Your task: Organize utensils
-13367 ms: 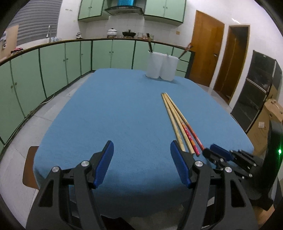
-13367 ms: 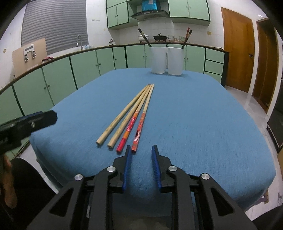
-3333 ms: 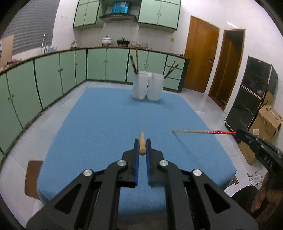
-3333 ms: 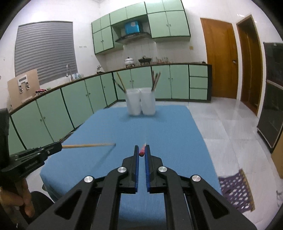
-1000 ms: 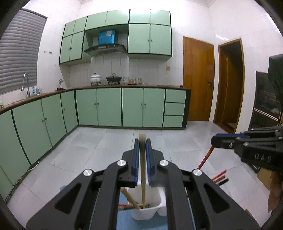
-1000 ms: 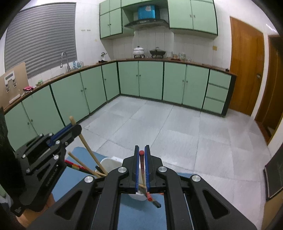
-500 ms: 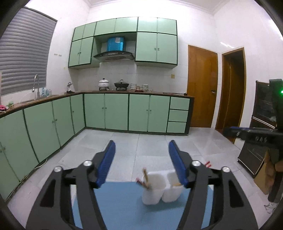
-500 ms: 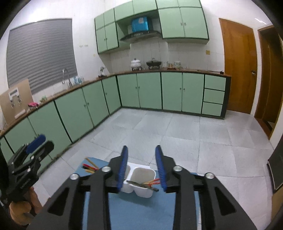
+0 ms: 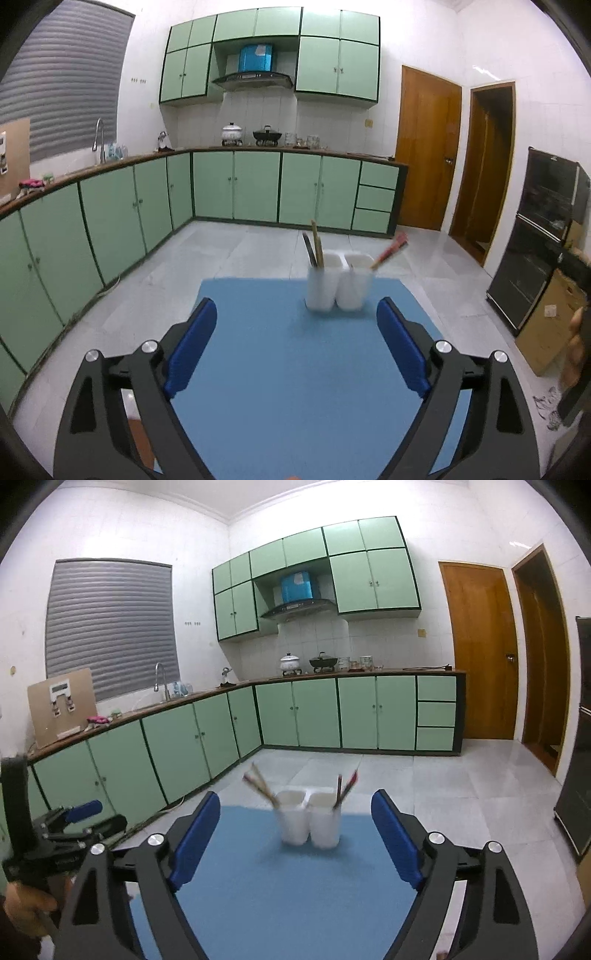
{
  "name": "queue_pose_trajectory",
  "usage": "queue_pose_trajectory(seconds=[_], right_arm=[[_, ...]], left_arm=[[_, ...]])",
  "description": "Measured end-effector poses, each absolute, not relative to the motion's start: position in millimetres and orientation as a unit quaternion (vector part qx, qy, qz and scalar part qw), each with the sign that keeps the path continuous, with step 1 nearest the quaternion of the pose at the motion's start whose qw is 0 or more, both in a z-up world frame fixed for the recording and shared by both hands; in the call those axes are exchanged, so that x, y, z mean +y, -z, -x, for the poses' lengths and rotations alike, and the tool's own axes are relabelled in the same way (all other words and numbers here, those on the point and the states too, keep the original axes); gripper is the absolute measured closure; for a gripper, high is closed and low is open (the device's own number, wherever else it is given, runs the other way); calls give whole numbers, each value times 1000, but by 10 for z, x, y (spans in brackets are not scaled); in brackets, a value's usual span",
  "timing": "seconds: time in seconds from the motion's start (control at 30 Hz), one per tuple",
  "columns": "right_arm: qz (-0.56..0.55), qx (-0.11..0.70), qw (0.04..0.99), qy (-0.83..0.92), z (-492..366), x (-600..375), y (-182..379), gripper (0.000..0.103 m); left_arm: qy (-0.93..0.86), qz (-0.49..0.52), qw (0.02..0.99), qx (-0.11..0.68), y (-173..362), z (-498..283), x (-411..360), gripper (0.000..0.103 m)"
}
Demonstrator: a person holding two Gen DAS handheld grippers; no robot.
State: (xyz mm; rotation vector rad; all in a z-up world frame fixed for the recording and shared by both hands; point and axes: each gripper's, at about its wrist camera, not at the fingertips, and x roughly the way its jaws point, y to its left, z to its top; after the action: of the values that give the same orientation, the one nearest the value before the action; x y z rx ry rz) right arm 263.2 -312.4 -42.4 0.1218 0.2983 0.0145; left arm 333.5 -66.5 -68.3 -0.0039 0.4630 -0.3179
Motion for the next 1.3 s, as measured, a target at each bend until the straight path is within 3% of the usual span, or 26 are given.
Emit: queue_pose_trajectory(seconds=[0.3, 0.97, 1.3], right_arm=[[-45, 188, 981, -3, -1750, -2815, 760, 15], [-62, 193, 979, 8, -505, -2325, 657, 10], [-52, 176, 983, 16, -256, -2255, 455, 9]], left_arm=[[137, 12, 960, 244, 741, -2367, -420, 14], [95, -5, 966, 240, 627, -1040, -275, 6], [72, -4, 977, 198, 496, -531, -189, 5]])
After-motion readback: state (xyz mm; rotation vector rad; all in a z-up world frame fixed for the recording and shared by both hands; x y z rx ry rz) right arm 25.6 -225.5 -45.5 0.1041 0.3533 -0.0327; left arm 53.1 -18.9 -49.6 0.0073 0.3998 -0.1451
